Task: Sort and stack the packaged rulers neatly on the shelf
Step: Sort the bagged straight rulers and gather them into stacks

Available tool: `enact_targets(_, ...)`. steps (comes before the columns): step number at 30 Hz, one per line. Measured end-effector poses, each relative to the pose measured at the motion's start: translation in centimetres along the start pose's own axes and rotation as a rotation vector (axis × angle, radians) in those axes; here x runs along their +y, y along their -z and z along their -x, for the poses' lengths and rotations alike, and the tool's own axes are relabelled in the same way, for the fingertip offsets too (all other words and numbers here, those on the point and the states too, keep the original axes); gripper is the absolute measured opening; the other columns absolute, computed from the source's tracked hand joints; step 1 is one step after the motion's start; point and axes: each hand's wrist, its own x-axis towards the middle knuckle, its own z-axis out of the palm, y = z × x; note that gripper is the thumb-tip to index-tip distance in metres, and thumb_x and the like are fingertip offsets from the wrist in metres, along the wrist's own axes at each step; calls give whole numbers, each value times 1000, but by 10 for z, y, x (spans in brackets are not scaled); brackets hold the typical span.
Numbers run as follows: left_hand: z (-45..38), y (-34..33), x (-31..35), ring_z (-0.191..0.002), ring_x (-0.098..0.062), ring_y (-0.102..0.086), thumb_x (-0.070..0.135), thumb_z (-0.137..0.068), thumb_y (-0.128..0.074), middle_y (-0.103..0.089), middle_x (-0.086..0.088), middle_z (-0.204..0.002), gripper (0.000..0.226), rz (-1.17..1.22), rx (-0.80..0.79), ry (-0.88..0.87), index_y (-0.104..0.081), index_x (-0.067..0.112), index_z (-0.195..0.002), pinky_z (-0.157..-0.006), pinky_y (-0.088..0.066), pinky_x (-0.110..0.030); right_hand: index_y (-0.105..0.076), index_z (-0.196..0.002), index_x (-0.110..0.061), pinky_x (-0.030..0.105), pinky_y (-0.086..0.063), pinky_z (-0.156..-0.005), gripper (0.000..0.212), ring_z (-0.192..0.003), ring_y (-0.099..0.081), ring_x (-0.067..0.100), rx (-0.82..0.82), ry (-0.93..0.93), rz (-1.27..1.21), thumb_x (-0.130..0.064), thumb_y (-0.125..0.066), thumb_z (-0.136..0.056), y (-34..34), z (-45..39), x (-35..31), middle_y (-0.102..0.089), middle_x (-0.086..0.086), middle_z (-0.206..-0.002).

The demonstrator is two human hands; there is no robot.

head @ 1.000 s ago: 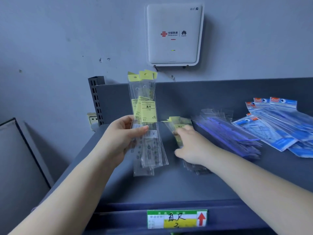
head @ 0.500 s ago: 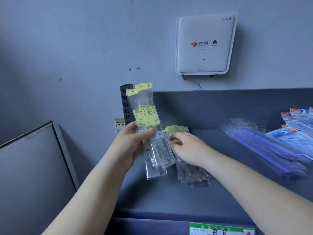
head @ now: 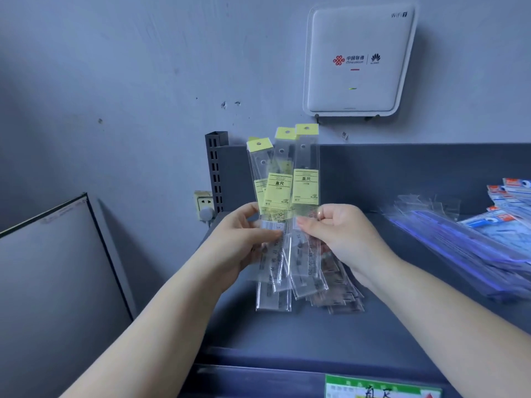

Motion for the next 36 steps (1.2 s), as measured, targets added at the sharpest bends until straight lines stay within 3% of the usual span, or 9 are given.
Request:
enact_targets(3,2,0,1,-64,-16,-59,-9,-82,-61,-69,-7,-91,37,-7,-5,-40,-59,13,-111,-48,-43,-18,-64,-101,-1,35,-49,-84,32,-83,-63,18,16,-13,-12,-29,-67,-85,3,-1,4,-70,19,-93)
enact_targets(6,6,-1,4,-62,-11,-66,-10,-79,-64,-73,-4,-86,39,6,8,-88,-58,12,-110,-45,-45,-17,-69,-98,-16,24,-49,-73,12,-74,-67,6,-50,-5,-79,-19,-66,-86,3,3,1,-74,0,-87)
enact_targets(12,8,-4,4,-87,-26,-69,-10,-75,-67,-72,-13,-101,46,10,59,-137,-56,10,-115,-78,-56,-41,-68,-94,-22,32,-51,-90,8,-90,-69,17,-47,14,-83,-19,-63,-88,1,6,0,-74,0,-91)
enact_targets(16,7,-2,4,-90,-30,-66,-10,-75,-67,-72,-14,-100,45,16,116,-136,-56,10,-114,-85,-49,-46,-69,-93,-20,35,-50,-86,7,-92,-68,17,4,-11,-138,-19,-63,-88,2,3,3,-74,0,-91)
enact_targets(22,4,3,4,-71,-20,-70,-11,-76,-66,-74,-8,-90,43,65,211,-145,-59,15,-109,-64,-56,-31,-67,-75,-17,29,-48,-66,17,-64,-61,11,77,-70,-184,-14,-59,-90,10,-2,3,-69,-3,-68)
enact_targets(26,2,9,6,-82,-29,-64,-13,-76,-63,-70,-17,-100,37,157,282,-131,-62,16,-100,-76,-44,-41,-55,-75,-3,27,-32,-50,15,-51,-42,18,87,-60,275,-15,-58,-83,21,-8,5,-51,7,-65)
enact_targets(30,1,10,6,-67,-21,-69,-15,-77,-59,-73,-10,-90,37,188,257,-142,-61,13,-101,-62,-56,-31,-49,-106,-19,30,-41,-67,35,-97,-57,22,-47,-177,897,-46,-57,-85,16,0,4,-55,-4,-98)
enact_targets(32,2,8,6,-63,-19,-69,-14,-76,-62,-73,-9,-86,39,158,229,-138,-60,14,-103,-63,-55,-33,-48,-106,-27,28,-37,-65,35,-98,-56,19,53,-53,1009,-55,-51,-86,17,5,1,-55,-8,-93)
enact_targets(36,5,0,6,-61,-16,-70,-11,-73,-66,-74,-7,-82,40,140,161,-133,-58,11,-105,-50,-53,-22,-60,-80,-37,30,-50,-72,19,-78,-60,15,14,135,406,-54,-52,-83,16,5,-3,-64,-2,-74)
